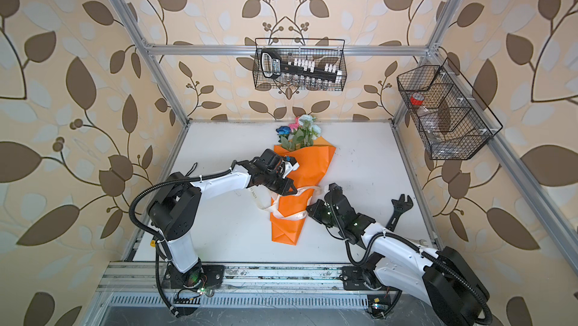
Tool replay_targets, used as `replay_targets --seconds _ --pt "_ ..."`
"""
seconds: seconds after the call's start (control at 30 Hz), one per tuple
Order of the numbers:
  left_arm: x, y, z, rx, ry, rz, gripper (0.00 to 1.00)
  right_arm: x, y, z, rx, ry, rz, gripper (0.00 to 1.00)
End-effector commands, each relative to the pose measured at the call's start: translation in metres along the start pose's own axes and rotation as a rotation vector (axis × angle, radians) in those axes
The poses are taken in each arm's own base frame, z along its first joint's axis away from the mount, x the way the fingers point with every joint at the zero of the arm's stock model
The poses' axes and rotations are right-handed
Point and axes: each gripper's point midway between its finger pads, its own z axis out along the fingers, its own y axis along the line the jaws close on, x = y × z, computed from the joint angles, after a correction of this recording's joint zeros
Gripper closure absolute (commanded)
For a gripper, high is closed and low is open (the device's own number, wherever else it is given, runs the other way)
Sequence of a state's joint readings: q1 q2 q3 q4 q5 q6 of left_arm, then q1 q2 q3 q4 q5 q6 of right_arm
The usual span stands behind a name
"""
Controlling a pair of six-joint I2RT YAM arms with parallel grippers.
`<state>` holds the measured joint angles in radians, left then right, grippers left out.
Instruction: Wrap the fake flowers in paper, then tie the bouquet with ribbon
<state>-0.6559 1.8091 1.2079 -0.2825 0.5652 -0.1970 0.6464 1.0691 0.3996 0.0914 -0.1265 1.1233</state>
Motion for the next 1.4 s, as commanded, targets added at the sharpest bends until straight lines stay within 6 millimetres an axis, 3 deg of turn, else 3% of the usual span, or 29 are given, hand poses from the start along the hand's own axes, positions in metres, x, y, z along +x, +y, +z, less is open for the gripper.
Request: replay_targets --seconds 0.0,0.2,0.57,0.7,0.87,1.13,1.37 --pt "-0.026 -0.029 -0.028 0.016 -0.097 0.047 1.0 -0.015 0.02 0.009 -0.029 -0.034 -0.077 1.0" --pt "-0.039 -0.033 -0.043 -0.019 -0.149 0.029 1.0 -0.029 0.031 0.032 -0.022 -0.05 -0.122 1.0" --pt "-0.049 -0.045 -0.055 0.012 -0.199 -0.016 1.0 -0.099 0.055 0.066 -0.005 -0.301 -0.251 1.0" --pt "-0.04 -0.036 -0.044 0.01 -0.167 -0.066 1.0 -0.1 0.05 0.077 -0.009 -0.304 -0.252 1.0" --pt "-0.016 -0.015 -0.015 0.016 -0.101 -0.164 1.0 -0.093 0.034 0.086 0.025 -0.273 -0.256 1.0" --pt "0.007 0.009 0.016 0.007 -0.036 -0.282 1.0 -0.086 0.024 0.083 0.056 -0.251 -0.262 1.0" --pt "0.015 0.03 0.029 -0.066 -0.017 -0.326 1.0 -0.075 0.021 0.082 0.058 -0.198 -0.263 0.98"
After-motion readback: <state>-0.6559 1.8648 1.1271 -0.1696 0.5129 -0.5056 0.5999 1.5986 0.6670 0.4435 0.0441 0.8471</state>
